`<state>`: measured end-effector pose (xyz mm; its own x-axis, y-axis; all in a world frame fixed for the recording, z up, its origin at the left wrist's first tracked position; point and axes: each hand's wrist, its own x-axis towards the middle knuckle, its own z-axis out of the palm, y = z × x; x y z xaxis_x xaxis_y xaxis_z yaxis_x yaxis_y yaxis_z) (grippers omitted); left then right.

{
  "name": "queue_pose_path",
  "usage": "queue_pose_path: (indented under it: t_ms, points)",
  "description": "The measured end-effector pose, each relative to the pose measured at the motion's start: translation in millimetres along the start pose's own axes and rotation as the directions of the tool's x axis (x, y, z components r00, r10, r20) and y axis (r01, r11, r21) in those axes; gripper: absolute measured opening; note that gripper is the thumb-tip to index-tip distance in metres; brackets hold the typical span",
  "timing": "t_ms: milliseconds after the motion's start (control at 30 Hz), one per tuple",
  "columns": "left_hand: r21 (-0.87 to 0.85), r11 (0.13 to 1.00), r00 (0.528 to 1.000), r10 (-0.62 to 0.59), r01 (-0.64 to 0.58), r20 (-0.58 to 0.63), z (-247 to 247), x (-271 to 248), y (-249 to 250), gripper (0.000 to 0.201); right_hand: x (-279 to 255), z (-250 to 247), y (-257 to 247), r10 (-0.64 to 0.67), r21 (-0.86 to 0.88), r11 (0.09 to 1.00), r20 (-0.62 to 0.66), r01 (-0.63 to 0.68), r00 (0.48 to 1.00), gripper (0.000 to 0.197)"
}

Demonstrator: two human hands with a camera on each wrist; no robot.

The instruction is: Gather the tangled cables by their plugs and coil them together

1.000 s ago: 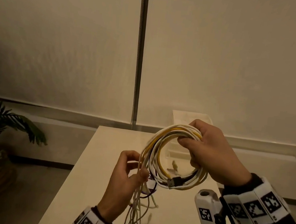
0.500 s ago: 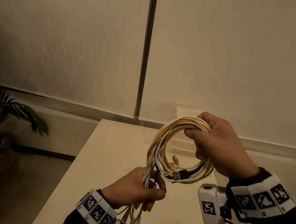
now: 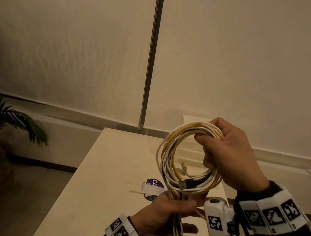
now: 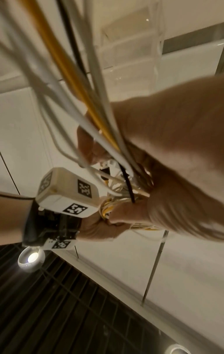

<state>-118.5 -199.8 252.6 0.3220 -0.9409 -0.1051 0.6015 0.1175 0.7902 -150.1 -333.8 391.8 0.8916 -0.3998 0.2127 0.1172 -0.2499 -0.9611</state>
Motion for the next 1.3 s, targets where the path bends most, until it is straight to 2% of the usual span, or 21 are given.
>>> queue_pose_path:
  t_ms: [67,133,200,300,367,433,500,567,733,867,967,1033,1167,1233,1300]
  points:
    - [-0.010,0.996,0.996,-0.084,0.084,0.002,-1.7,-1.1,3.9,0.060,-0.5,-1.1,-2.9,-0.017,-0.011,1.000,-0.009,0.017,1.000,0.007]
    - [-0.024,0.987,0.986,-0.154,0.156,0.068,-4.3,-2.1,7.4,0.056,-1.1,-0.6,-3.1,-0.026,-0.027,0.999,-0.008,0.026,1.000,0.007]
    - [-0.011,0.981,0.976,-0.189,0.191,0.111,-6.5,-2.1,7.7,0.048,-1.4,1.6,-0.2,-0.024,-0.034,0.999,-0.011,0.024,1.000,0.006]
    - [-0.086,0.975,0.972,-0.195,0.207,0.133,-4.1,-5.7,3.3,0.055,-2.8,6.6,6.4,0.000,-0.038,0.999,-0.011,-0.001,1.000,0.009]
    - [-0.184,0.975,0.992,-0.122,0.128,0.044,-0.2,-6.8,-1.6,0.067,-2.9,8.2,11.1,0.039,-0.006,0.999,-0.035,-0.039,0.999,0.009]
    - [-0.276,0.961,0.992,-0.044,0.010,-0.118,1.9,-5.6,-5.7,0.078,-3.1,9.7,17.1,0.088,0.032,0.996,-0.064,-0.086,0.994,0.009]
    - [-0.271,0.957,0.965,0.033,-0.106,-0.261,4.0,-2.8,-6.3,0.081,-5.1,9.9,24.7,0.136,0.080,0.988,-0.084,-0.129,0.987,0.011]
    - [-0.274,0.942,0.935,0.092,-0.193,-0.342,6.9,-3.0,-2.3,0.083,-9.6,10.9,33.1,0.184,0.130,0.977,-0.096,-0.170,0.978,0.009]
    - [-0.326,0.887,0.896,0.182,-0.327,-0.405,15.8,-3.5,5.9,0.048,-25.9,14.1,55.6,0.159,0.116,0.983,-0.142,-0.143,0.977,0.006]
    - [-0.178,0.898,0.823,0.271,-0.403,-0.499,19.3,2.9,12.9,0.013,-40.2,17.6,64.4,0.122,0.113,0.988,-0.130,-0.108,0.984,0.010]
    - [0.047,0.914,0.699,0.341,-0.403,-0.629,12.6,8.3,8.0,0.011,-44.5,15.6,62.4,0.157,0.155,0.978,-0.087,-0.142,0.984,0.008]
    - [0.156,0.908,0.652,0.391,-0.389,-0.650,8.7,8.5,5.3,0.012,-44.8,12.9,60.8,0.179,0.146,0.975,-0.061,-0.169,0.982,0.009]
    - [0.227,0.907,0.662,0.416,-0.355,-0.624,5.9,4.2,8.0,0.005,-40.8,3.3,58.9,0.196,-0.019,0.980,-0.072,-0.198,0.978,0.014]
    - [0.291,0.902,0.690,0.432,-0.321,-0.580,1.8,0.2,9.5,0.007,-34.6,-2.9,53.5,0.223,-0.086,0.970,-0.044,-0.226,0.974,0.028]
    - [0.378,0.890,0.735,0.432,-0.255,-0.522,-1.1,-4.4,11.0,0.013,-26.9,-7.6,45.0,0.264,-0.153,0.955,0.054,-0.253,0.963,0.039]
